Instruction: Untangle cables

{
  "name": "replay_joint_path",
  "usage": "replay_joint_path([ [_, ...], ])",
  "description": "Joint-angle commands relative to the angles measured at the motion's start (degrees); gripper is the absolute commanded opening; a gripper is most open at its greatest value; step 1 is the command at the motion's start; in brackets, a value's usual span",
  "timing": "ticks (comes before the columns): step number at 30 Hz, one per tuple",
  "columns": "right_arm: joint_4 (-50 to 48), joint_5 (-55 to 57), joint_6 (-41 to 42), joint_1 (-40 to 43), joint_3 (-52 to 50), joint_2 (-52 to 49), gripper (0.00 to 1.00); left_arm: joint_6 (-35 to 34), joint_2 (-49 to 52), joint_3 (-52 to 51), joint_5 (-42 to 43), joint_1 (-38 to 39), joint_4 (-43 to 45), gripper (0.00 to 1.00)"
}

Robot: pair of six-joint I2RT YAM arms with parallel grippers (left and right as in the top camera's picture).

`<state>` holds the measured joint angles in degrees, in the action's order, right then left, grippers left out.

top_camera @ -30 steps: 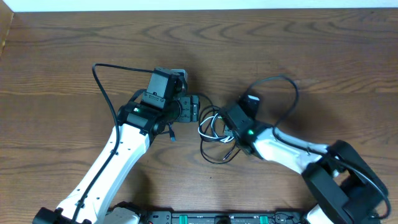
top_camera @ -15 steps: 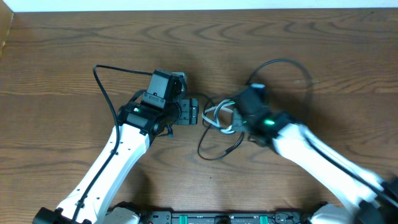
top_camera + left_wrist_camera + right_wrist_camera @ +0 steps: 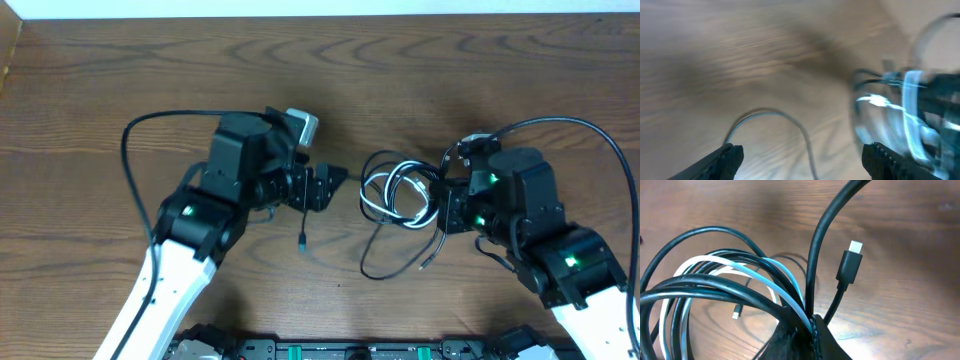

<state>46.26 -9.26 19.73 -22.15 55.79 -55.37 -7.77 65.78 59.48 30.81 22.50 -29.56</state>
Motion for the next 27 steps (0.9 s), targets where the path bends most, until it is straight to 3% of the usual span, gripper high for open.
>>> replay_joint_path([
  [1, 0.26, -5.20, -14.69, 0.33, 0.61, 2.12, 0.01, 3.04, -3.23, -0.02, 12.70, -0.31, 0.11, 0.92],
  [4, -0.26, -5.62, -21.35, 0.33, 0.61, 2.80, 0.01, 3.06, -4.85, -0.02, 18.10, -0.31, 0.13, 1.00],
  [7, -4.07, -10.14, -26.62, 0.33, 0.61, 2.89, 0.01, 3.06, -4.79, -0.02, 19.93, -0.33, -0.83, 1.00],
  [15, -13.31, -14.14, -27.54, 0.48, 0.61, 2.89, 0.01, 2.58, -2.29, -0.02, 19.93, -0.31, -0.81, 1.00],
  [19, -13.64, -17.42, -27.54, 0.48, 0.61, 3.10, 0.01, 2.54, -0.48, -0.02, 16.59, -0.31, -0.76, 1.00],
  [23, -12.79, -19.69, -27.52, 0.48, 0.61, 3.63, 0.01, -1.18, 1.53, -0.02, 7.56, -0.31, -0.76, 0.99],
  [25, -12.59, -19.85, -27.52, 0.48, 0.61, 4.11, 0.01, -1.29, 2.43, -0.02, 5.73, -0.31, -0.59, 0.88],
  [26, -12.61, -19.82, -27.52, 0.48, 0.61, 4.35, 0.01, -1.29, 2.91, -0.02, 5.79, -0.31, -0.24, 0.79],
  [27, -12.68, -19.80, -27.52, 0.48, 0.61, 4.59, 0.01, -1.29, 3.28, -0.02, 5.77, -0.31, 0.17, 0.64],
])
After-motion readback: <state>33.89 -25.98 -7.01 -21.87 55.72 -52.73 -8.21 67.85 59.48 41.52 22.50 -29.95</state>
